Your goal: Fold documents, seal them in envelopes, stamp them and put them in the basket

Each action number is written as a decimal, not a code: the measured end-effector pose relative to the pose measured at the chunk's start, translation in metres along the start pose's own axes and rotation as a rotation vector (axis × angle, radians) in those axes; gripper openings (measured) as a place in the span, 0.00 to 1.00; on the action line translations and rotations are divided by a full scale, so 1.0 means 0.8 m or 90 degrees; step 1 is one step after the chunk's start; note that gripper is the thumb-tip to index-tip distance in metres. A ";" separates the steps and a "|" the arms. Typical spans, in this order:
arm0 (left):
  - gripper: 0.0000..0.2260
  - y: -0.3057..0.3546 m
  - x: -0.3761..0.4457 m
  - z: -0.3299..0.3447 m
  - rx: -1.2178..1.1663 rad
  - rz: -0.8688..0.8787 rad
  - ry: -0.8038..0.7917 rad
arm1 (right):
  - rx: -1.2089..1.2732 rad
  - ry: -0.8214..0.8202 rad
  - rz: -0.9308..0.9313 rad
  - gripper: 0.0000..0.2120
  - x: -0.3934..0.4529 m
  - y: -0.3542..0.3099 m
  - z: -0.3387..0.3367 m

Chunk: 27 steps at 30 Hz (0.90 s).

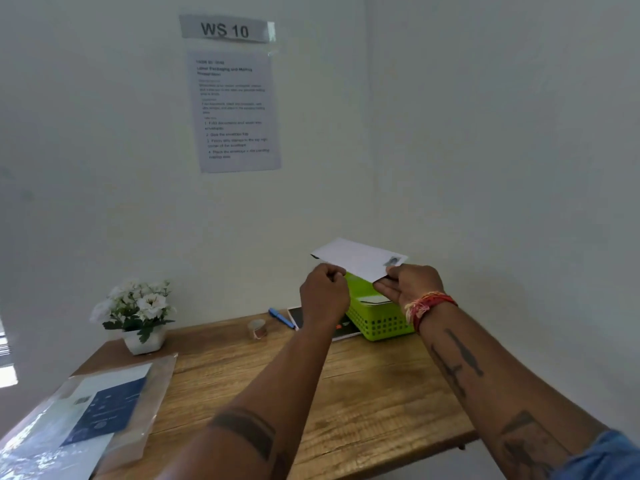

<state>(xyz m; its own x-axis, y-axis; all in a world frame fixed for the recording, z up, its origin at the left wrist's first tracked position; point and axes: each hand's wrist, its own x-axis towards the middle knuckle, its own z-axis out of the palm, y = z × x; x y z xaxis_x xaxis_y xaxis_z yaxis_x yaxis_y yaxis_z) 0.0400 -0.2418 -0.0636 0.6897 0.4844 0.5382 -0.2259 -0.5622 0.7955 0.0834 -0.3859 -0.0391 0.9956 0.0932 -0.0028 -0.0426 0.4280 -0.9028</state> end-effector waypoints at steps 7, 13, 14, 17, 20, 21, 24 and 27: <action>0.10 0.003 -0.026 0.042 -0.007 -0.023 -0.099 | 0.049 0.071 0.013 0.10 -0.002 0.001 -0.039; 0.10 -0.018 -0.041 0.035 -0.004 -0.051 -0.112 | -0.019 0.094 0.013 0.04 0.015 0.029 -0.034; 0.10 -0.021 -0.040 0.032 0.000 -0.055 -0.121 | -0.052 0.101 0.014 0.06 0.018 0.034 -0.032; 0.10 -0.019 -0.035 0.024 0.012 -0.054 -0.136 | -0.080 0.107 0.016 0.13 0.023 0.046 -0.029; 0.10 -0.016 -0.031 0.019 0.038 -0.043 -0.131 | -0.026 0.114 0.021 0.12 0.022 0.053 -0.025; 0.09 -0.015 -0.031 0.017 0.044 -0.047 -0.127 | -0.012 0.113 0.019 0.12 0.019 0.055 -0.024; 0.09 -0.018 -0.031 0.012 0.039 -0.065 -0.117 | -0.035 0.108 0.000 0.14 0.011 0.062 -0.020; 0.09 -0.019 -0.037 0.004 0.056 -0.054 -0.123 | -0.080 0.063 -0.044 0.12 -0.004 0.073 -0.015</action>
<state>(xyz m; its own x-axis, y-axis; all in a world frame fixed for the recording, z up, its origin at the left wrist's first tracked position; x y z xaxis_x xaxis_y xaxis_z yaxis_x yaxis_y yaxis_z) 0.0249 -0.2495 -0.0927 0.8242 0.4000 0.4008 -0.1066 -0.5855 0.8036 0.0788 -0.3719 -0.0967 0.9994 -0.0246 0.0235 0.0300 0.3135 -0.9491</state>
